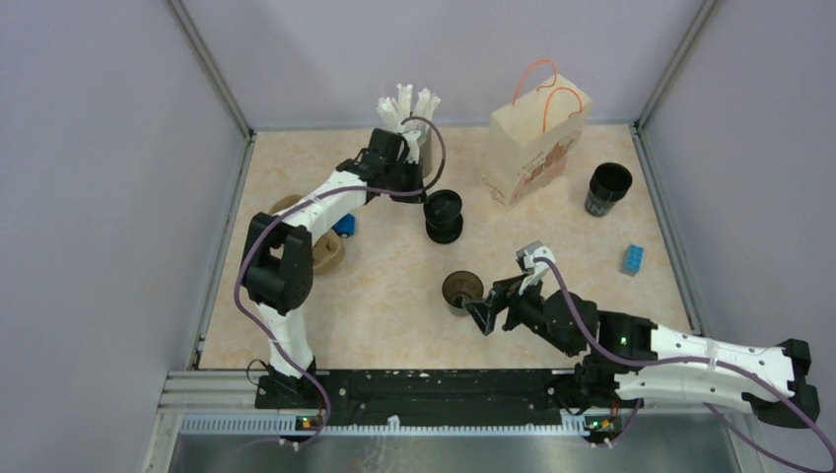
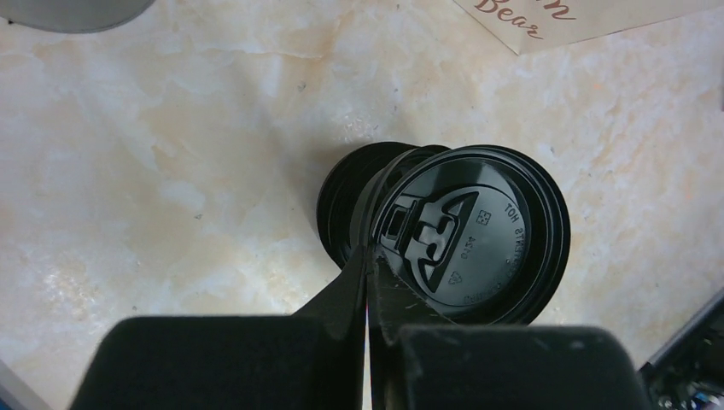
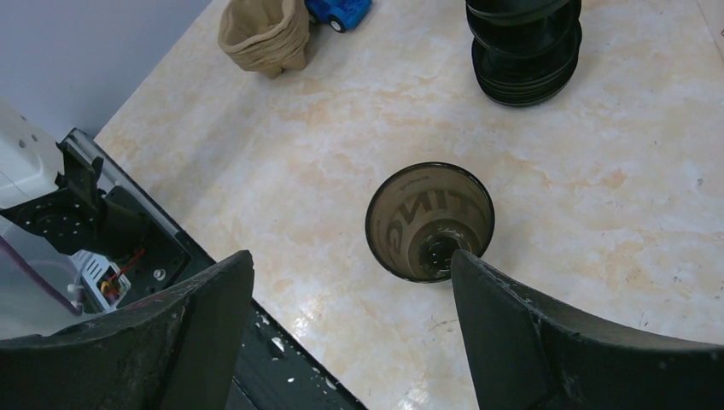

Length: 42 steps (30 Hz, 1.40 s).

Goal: Pack the takeout coffee

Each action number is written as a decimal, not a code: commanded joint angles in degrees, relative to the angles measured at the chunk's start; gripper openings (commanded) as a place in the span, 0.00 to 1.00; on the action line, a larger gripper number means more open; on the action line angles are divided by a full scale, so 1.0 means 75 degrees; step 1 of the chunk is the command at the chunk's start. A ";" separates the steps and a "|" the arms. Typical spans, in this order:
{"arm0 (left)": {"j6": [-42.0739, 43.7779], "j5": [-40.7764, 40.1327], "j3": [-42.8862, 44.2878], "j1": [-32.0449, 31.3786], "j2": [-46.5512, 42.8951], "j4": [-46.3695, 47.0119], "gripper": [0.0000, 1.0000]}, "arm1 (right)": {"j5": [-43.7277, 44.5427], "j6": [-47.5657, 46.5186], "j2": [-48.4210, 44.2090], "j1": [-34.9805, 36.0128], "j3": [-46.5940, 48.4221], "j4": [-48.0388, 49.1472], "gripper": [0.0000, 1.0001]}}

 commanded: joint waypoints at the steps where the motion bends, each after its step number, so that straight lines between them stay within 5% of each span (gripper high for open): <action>1: -0.0498 0.1108 -0.0347 0.0299 -0.0450 0.0629 0.00 | 0.0138 -0.0133 0.0001 0.0097 -0.0025 0.0550 0.84; 10: -0.0771 0.1703 -0.0649 0.0511 -0.0352 0.1072 0.00 | 0.1906 0.0966 0.0561 -0.0613 -0.0079 0.1276 0.84; 15: -0.0713 0.1793 -0.0914 0.0511 -0.0378 0.1379 0.00 | -0.1195 0.1491 0.1706 -0.3303 0.0252 0.2396 0.72; 19: -0.0621 0.1657 -0.1163 0.0511 -0.0358 0.1702 0.00 | -0.2643 0.1663 0.3101 -0.4380 0.0732 0.3283 0.64; 27: -0.0677 0.1866 -0.1571 0.0523 -0.0340 0.2492 0.00 | -0.3116 0.1653 0.5309 -0.4786 0.2084 0.3742 0.56; 42: -0.0565 0.1834 -0.1787 0.0524 -0.0349 0.2904 0.00 | -0.2660 0.2020 0.6841 -0.5054 0.2712 0.3787 0.62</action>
